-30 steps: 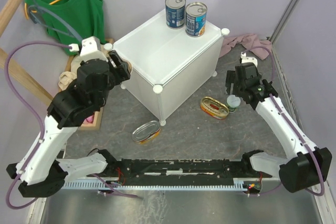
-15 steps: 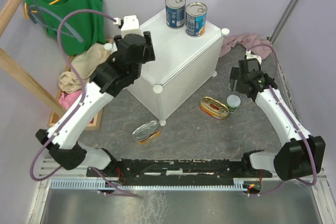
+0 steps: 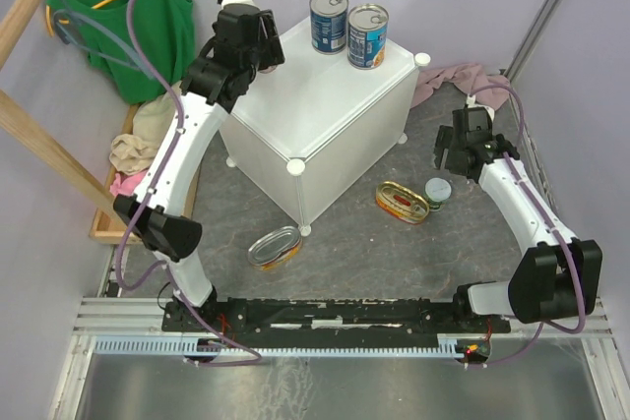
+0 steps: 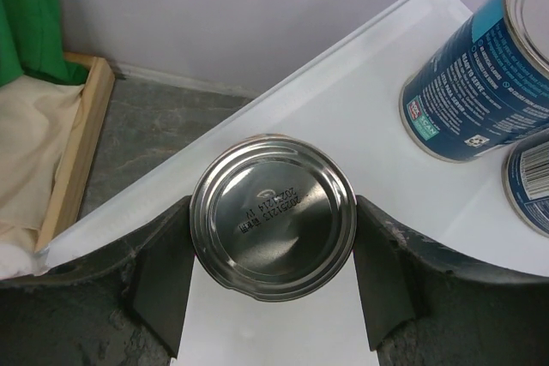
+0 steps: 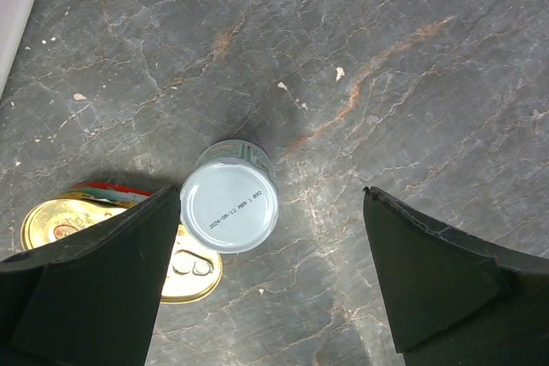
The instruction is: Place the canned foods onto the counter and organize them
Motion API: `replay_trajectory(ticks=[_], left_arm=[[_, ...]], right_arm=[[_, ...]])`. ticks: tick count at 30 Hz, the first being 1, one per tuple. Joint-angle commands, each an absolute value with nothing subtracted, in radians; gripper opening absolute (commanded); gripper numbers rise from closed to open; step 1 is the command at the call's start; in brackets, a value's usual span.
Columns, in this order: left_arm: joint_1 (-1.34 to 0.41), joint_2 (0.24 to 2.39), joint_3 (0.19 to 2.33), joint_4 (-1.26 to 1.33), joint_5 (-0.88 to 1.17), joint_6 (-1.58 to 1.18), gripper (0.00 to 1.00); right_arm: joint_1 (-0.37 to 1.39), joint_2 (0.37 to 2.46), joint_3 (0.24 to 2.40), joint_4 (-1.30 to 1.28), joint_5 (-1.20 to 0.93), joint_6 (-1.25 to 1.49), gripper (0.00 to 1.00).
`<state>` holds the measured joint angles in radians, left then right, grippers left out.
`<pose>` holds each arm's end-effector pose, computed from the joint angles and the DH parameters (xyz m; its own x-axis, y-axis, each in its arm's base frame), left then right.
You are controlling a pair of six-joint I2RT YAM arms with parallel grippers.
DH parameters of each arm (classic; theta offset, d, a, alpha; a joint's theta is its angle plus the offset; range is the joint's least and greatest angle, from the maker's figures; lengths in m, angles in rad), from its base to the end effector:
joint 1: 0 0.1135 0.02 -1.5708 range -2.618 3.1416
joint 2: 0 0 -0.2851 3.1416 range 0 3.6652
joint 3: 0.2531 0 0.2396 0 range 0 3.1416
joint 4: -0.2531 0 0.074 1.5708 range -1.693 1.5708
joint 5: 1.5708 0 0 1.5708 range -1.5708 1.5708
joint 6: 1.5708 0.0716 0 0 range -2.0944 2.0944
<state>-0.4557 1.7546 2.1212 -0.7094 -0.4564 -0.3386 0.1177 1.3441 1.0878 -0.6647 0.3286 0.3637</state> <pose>0.3707 -0.1465 0.4865 -0.2921 -0.1889 -0.9375 -0.0792 0.9817 -0.1731 0.2821 0.0101 0.2777 -0.7095 0.2552 -0.6569 0.3586 0.9331 -0.0249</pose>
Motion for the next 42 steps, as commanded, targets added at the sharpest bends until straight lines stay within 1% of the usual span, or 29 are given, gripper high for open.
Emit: replay_trajectory(ticks=[1,7,13,16,21,23,31,34,42], left_arm=[[-0.423,1.799,2.259,-0.751,-0.324,-0.366,0.03],[-0.371,1.837,2.266,-0.781,-0.236,-0.374,0.03],[-0.365,1.864,2.275,-0.781,-0.168,-0.381,0.03],[-0.364,1.882,2.296,-0.785,-0.149,-0.374,0.05],[-0.364,1.903,2.298,-0.783,-0.127,-0.368,0.15],[-0.364,1.908,2.294,-0.776,-0.116,-0.368,0.22],[-0.368,1.912,2.256,-0.732,-0.077,-0.377,0.45],[-0.372,1.916,2.253,-0.731,-0.078,-0.370,0.50],[-0.380,1.926,2.253,-0.728,-0.082,-0.364,0.61]], right_arm=[[0.115,1.345,1.078,-0.631,0.301,0.391,0.96],[0.114,1.374,1.051,-0.611,0.257,0.427,0.95],[0.115,1.376,1.020,-0.589,0.253,0.456,0.95],[0.114,1.385,1.000,-0.574,0.247,0.471,0.94],[0.117,1.393,0.972,-0.554,0.222,0.488,0.94],[0.119,1.394,0.963,-0.553,0.219,0.489,0.94],[0.121,1.414,0.933,-0.518,0.204,0.506,0.94],[0.123,1.429,0.925,-0.503,0.199,0.511,0.93],[0.129,1.464,0.912,-0.472,0.188,0.525,0.92]])
